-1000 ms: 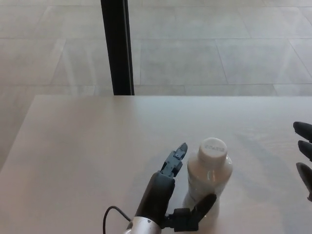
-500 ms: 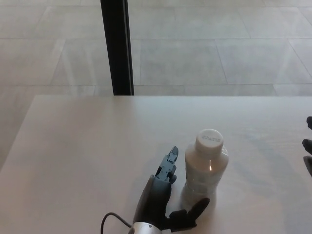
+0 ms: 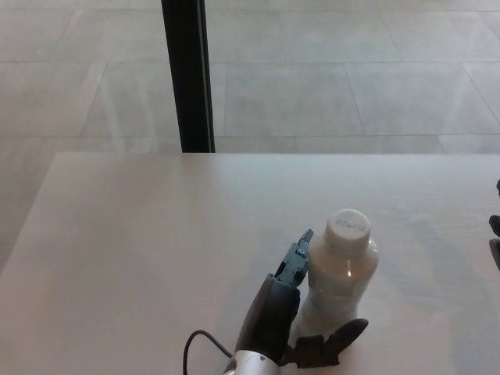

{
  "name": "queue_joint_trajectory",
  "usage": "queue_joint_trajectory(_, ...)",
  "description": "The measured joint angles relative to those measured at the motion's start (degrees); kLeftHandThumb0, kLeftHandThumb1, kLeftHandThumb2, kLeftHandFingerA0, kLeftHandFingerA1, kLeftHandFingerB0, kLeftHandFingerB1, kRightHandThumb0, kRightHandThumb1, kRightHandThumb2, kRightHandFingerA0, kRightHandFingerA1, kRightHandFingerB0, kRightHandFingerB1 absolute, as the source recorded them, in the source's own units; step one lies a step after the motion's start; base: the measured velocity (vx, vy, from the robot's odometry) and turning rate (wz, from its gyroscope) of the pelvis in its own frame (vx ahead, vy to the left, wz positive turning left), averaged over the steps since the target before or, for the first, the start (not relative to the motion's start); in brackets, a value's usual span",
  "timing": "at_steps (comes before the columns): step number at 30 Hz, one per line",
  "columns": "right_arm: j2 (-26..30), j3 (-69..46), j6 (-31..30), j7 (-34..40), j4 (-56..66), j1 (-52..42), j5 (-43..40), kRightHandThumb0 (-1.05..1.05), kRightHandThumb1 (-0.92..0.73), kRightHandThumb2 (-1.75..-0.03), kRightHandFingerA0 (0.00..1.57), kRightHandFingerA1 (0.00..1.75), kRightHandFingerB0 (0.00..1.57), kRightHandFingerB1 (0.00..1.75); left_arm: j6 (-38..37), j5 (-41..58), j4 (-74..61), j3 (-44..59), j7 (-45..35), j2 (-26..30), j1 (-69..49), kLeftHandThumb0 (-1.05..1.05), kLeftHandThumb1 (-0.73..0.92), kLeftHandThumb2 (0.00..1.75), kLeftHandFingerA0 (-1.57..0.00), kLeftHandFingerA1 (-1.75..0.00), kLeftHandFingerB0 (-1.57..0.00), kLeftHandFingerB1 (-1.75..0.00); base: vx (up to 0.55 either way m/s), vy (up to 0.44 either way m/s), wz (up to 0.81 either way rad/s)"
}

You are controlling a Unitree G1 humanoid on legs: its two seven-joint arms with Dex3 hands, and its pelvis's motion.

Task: The robot uses its left hand to to lift the bottle kept on the middle of the desk and tilts it towards its right hand. It then uses its right hand to rotate its cap to open it and places the bottle and cap back on the desk

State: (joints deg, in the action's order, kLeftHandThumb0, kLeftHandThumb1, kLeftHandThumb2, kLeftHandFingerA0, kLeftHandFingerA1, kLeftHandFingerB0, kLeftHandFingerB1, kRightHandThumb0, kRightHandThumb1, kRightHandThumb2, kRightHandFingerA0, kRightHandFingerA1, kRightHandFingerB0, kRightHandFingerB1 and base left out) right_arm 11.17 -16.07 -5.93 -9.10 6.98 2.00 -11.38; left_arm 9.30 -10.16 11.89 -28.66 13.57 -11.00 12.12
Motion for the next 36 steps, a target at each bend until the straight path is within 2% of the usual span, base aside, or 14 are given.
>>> queue_joint_trajectory(1,0.0,0.0,0.0,0.2,0.0,0.0,0.1,-0.68,-0.5,-0.84,0.19,0.54,0.29,0.45,0.1,0.2,0.0,0.0,-0.1,0.0,0.3,-0.76,0.47,0.86,-0.01,-0.38,0.0,0.0,0.0,0.0,0.0)
queue_joint_trajectory(6,0.0,0.1,0.0,0.5,0.0,0.0,0.1,-0.67,-0.62,-0.6,0.25,0.55,0.37,0.34,0.1,1.1,0.2,-0.2,0.2,-0.1,1.2,-0.5,0.61,0.7,-0.19,-0.65,-0.02,-0.22,0.0,0.0,0.0)
queue_joint_trajectory(8,0.0,0.1,0.0,0.5,0.0,0.0,0.1,-0.69,-0.49,-0.84,0.2,0.54,0.3,0.46,0.1,1.3,0.4,-0.3,0.6,-0.2,1.4,-0.29,0.84,0.69,-0.76,-1.22,-0.05,-0.39,0.0,0.0,0.0)
queue_joint_trajectory(12,0.0,0.2,0.0,0.6,0.0,0.0,0.1,-0.67,-0.62,-0.59,0.24,0.5,0.38,0.34,-0.3,1.5,1.2,-0.7,1.6,-0.2,1.7,-0.25,0.92,0.82,-0.95,-1.38,-0.06,-0.48,0.0,0.0,0.0)
queue_joint_trajectory(13,0.0,0.3,0.0,0.6,0.0,0.0,0.1,-0.67,-0.61,-0.59,0.28,0.56,0.39,0.34,-0.6,1.6,1.7,-0.9,2.1,-0.3,2.0,-0.02,0.92,1.0,-1.29,-1.54,-0.15,-0.57,0.0,0.0,0.0)
queue_joint_trajectory(15,0.0,0.3,0.0,0.6,0.0,0.0,0.1,-0.67,-0.61,-0.59,0.28,0.56,0.39,0.34,-1.2,1.6,2.2,-1.2,2.6,-0.4,2.4,-0.02,0.92,1.0,-1.29,-1.54,-0.15,-0.57,0.0,0.0,0.0)
queue_joint_trajectory(16,0.0,0.3,0.0,0.6,0.0,0.0,0.1,-0.67,-0.61,-0.59,0.34,0.66,0.39,0.34,-1.6,1.6,2.6,-1.4,2.9,-0.5,2.7,0.04,0.87,1.36,-1.17,-1.24,-0.25,-0.62,0.0,0.0,0.0)
queue_joint_trajectory(17,0.0,0.3,0.0,0.6,0.0,0.0,0.1,-0.71,-0.53,-0.66,0.33,0.66,0.37,0.38,-2.0,1.7,3.2,-1.6,3.3,-0.6,3.0,0.14,0.92,1.15,-1.34,-1.75,-0.55,-0.87,0.0,0.0,0.0)
queue_joint_trajectory(18,0.0,0.3,0.0,0.6,0.0,0.0,0.1,-0.72,-0.53,-0.65,0.33,0.66,0.38,0.37,-2.2,1.7,3.6,-1.7,3.6,-0.6,3.2,0.24,0.92,1.21,-1.09,-1.75,-0.7,-1.27,0.0,0.0,0.0)
queue_joint_trajectory(20,0.0,0.3,0.0,0.6,0.0,0.0,0.1,-0.67,-0.61,-0.59,0.38,0.65,0.41,0.35,-2.7,1.7,4.3,-2.0,4.2,-0.8,3.8,0.35,0.86,1.41,-1.35,-1.75,-1.12,-1.57,0.0,0.0,0.0)
queue_joint_trajectory(24,0.0,0.2,0.0,0.8,0.0,0.0,0.1,-0.7,-0.47,-0.85,0.37,0.67,0.36,0.47,-3.7,1.9,5.5,-2.5,4.9,-1.3,4.9,0.32,0.83,1.52,-1.32,-1.75,-1.07,-1.56,0.0,0.0,0.0)
queue_joint_trajectory(25,0.0,0.1,0.0,0.8,0.0,0.0,0.0,-0.68,-0.6,-0.59,0.39,0.69,0.41,0.34,-4.1,2.1,5.9,-2.7,4.9,-1.4,5.1,0.34,0.83,1.55,-1.34,-1.75,-1.09,-1.56,0.0,0.0,0.0)
queue_joint_trajectory(34,0.0,-0.6,0.0,0.9,-0.2,0.0,-0.4,-0.65,-0.59,-0.58,0.37,0.61,0.42,0.34,-5.7,2.7,7.6,-3.9,5.3,-1.7,5.9,0.35,0.82,1.42,-1.04,-1.75,-0.86,-1.75,0.0,0.0,0.0)
queue_joint_trajectory(36,-0.2,-0.7,0.0,0.9,-0.3,0.0,-0.4,-0.59,-0.59,-0.58,0.45,0.64,0.42,0.34,-5.7,2.6,7.6,-4.2,5.5,-1.7,6.0,0.35,0.82,1.47,-1.19,-1.75,-0.97,-1.54,0.0,0.0,0.0)
